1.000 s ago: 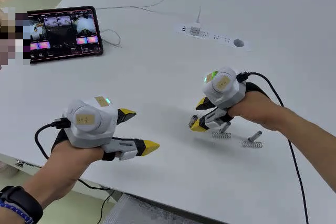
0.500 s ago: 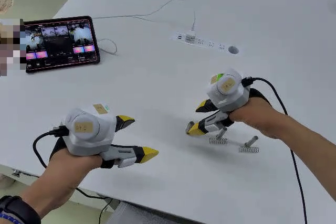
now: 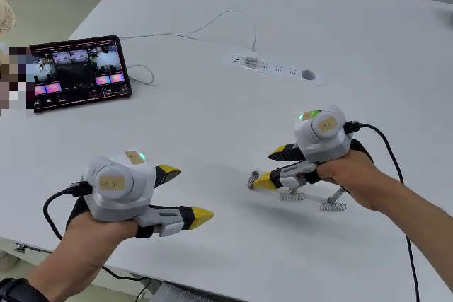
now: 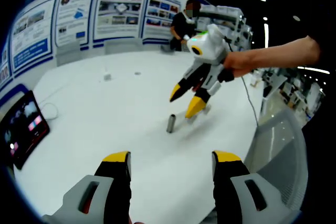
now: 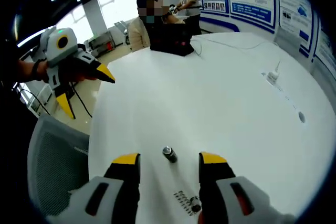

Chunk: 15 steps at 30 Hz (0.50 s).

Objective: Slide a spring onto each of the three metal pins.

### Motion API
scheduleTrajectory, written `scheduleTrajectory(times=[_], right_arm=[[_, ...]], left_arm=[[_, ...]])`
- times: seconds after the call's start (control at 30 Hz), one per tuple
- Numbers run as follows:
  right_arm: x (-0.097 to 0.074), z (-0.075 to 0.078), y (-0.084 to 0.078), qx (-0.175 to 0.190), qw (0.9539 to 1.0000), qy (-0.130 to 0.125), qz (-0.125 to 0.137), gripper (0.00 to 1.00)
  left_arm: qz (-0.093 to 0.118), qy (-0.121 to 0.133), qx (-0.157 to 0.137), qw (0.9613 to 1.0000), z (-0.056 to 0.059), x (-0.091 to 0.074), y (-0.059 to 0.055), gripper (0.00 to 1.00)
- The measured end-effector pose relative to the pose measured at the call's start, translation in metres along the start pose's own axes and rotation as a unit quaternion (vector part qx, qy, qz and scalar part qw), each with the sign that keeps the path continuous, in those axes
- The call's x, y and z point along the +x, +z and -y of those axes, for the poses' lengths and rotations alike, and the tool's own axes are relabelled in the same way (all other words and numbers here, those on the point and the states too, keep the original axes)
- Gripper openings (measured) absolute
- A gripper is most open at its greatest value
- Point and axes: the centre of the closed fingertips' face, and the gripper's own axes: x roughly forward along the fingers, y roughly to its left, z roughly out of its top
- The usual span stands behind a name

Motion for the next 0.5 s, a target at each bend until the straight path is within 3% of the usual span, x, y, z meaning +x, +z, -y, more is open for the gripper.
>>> scheduleTrajectory(times=[0.5], right_arm=[[-0.028,0.002,-0.006,0.056,0.9958,-0.032,0.066,0.5]], left_arm=[[-0.001,-0.003,0.002,1.0,0.003,0.005,0.003,0.64]])
